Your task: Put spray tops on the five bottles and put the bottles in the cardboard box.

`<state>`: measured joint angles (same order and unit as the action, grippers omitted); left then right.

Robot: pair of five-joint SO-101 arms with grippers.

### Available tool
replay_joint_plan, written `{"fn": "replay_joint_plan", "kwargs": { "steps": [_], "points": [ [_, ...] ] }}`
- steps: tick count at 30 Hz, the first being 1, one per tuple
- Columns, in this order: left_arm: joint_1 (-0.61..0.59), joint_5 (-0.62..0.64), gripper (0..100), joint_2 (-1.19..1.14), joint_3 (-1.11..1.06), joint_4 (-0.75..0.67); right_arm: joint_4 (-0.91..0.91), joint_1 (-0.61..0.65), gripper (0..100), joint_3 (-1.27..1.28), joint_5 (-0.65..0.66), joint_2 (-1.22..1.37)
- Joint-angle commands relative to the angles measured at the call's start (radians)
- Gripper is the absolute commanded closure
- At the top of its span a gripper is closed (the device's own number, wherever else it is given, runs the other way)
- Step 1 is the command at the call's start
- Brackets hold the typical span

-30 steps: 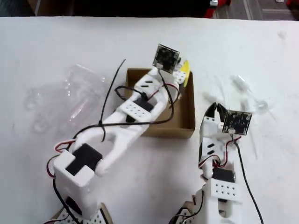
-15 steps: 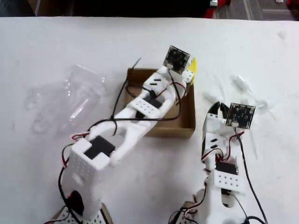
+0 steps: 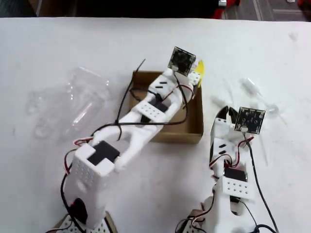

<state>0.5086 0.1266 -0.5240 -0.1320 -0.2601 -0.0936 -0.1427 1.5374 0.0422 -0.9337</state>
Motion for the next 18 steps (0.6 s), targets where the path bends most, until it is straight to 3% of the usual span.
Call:
{"fn": "replay_joint_plan", "kwargs": {
  "steps": [1, 3, 8, 18],
  "points": [
    [-0.010, 0.021, 94, 0.016, 0.048, -0.021, -0.024, 0.010, 97.8, -0.044, 0.000, 0.004],
    [-0.012, 0.023, 87, 0.018, 0.049, -0.003, -0.024, 0.012, 97.8, -0.044, 0.000, 0.004],
    [-0.007, 0.112, 73, 0.081, 0.087, 0.193, -0.025, 0.012, 97.8, -0.044, 0.000, 0.004],
    [-0.027, 0.155, 75, 0.308, 0.124, 0.413, -0.025, 0.012, 97.8, -0.044, 0.000, 0.004]
  ]
}}
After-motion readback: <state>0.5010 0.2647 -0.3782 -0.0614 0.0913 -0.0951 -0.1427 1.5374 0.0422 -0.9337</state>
